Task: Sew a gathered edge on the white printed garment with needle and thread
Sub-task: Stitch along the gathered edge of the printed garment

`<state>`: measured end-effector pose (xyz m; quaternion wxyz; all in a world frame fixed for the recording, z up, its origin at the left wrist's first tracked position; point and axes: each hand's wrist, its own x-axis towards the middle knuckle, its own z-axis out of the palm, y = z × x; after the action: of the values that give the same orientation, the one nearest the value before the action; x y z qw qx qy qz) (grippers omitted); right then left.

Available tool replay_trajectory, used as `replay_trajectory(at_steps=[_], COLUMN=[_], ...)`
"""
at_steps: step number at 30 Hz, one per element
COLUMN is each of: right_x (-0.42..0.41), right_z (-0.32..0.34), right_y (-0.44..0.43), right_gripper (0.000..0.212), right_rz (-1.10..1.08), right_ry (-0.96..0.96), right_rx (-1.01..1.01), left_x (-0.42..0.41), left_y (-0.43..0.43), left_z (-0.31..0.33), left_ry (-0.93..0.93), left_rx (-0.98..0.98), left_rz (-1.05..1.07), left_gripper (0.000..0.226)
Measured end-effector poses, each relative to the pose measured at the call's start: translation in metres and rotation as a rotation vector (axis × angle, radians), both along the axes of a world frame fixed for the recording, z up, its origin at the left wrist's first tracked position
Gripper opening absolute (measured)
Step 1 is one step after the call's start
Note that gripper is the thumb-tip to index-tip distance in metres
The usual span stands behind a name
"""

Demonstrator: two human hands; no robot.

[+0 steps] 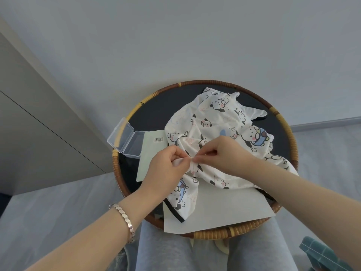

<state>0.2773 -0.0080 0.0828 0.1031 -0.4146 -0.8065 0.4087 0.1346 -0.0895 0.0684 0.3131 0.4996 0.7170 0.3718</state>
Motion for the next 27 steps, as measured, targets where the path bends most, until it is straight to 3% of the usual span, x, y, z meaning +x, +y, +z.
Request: replay_trajectory(at_steps=[3, 6, 11, 15, 18, 22, 27], right_x=[0.003, 0.011, 0.034, 0.036, 0.027, 0.006, -0.005], right_z=[0.002, -0.003, -0.018, -0.016, -0.010, 0.004, -0.004], right_y=[0.001, 0.016, 0.032, 0.029, 0.019, -0.003, -0.005], right_gripper=[0.020, 0.022, 0.017, 0.010, 0.033, 0.024, 0.023], right_rz=[-0.076, -0.288, -0.368, -0.357, -0.244, -0.062, -0.001], right_ry=[0.003, -0.071, -0.626, -0.795, -0.647, -0.195, -0.226], right_rx=[-0.012, -0.069, 0.013, 0.210, 0.335, 0.170, 0.269], left_x=[0.002, 0.001, -0.002, -0.001, -0.001, 0.000, 0.000], left_y=[0.001, 0.001, 0.001, 0.001, 0.001, 0.001, 0.001], left_z=[-0.001, 0.000, 0.000, 0.000, -0.001, 0.000, 0.000], left_ry=[0.019, 0.057, 0.062, 0.041, 0.020, -0.006, 0.002], left_rx=[0.005, 0.026, 0.032, 0.045, 0.037, 0.041, 0.033], left_rz=[0.002, 0.030, 0.038, 0.066, 0.066, 0.060, 0.034], left_gripper=[0.005, 0.005, 0.003, 0.005, 0.003, 0.002, 0.003])
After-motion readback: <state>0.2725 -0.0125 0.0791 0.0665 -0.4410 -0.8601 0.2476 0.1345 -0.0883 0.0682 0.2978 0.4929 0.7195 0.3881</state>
